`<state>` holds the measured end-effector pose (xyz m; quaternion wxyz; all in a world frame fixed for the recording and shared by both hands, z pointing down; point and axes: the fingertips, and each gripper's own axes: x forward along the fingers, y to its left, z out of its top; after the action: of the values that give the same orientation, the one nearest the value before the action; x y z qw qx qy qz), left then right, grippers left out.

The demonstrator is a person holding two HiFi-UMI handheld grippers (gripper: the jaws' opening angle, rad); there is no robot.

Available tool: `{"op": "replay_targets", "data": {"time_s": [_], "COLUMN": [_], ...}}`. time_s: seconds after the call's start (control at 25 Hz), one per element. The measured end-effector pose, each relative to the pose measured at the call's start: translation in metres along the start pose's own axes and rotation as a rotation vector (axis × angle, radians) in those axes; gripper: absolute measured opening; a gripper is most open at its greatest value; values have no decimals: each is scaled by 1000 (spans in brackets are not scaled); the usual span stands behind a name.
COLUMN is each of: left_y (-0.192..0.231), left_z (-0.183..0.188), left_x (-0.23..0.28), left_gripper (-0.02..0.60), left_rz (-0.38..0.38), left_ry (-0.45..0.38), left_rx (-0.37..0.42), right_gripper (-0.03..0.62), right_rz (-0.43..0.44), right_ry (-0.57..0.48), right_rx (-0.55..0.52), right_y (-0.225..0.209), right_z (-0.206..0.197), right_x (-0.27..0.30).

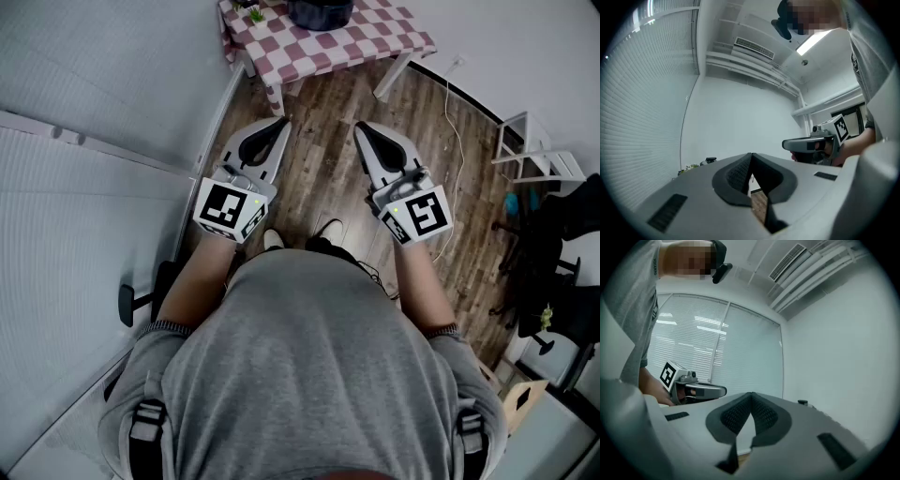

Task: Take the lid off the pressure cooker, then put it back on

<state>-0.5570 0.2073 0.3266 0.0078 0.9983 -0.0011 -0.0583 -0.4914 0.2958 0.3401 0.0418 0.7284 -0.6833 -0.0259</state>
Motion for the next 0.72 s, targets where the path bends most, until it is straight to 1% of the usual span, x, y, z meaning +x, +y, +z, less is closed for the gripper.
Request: {"op": "replay_targets", "data": {"time_s": [0.28,0.52,0.68,0.72], "left_y": [4,7,8,9], "left_z": [-2,-6,-11,-11], "left_x": [4,7,6,6], "left_gripper": [17,17,18,20], "left_rz": [-1,-2,-3,-3], "left_ry": [0,14,15,16], "left_rx": [-1,3,0,0], "right_gripper": [6,8,9,28], "right_rz": [10,12,21,25], "right_ry": [2,-17,-9,-6], "right_rx": [-3,30,34,35], "right_y": [0,-4,-5,-5], "right_z": [-4,-2,-6,-7], "right_x": [4,6,7,8]}}
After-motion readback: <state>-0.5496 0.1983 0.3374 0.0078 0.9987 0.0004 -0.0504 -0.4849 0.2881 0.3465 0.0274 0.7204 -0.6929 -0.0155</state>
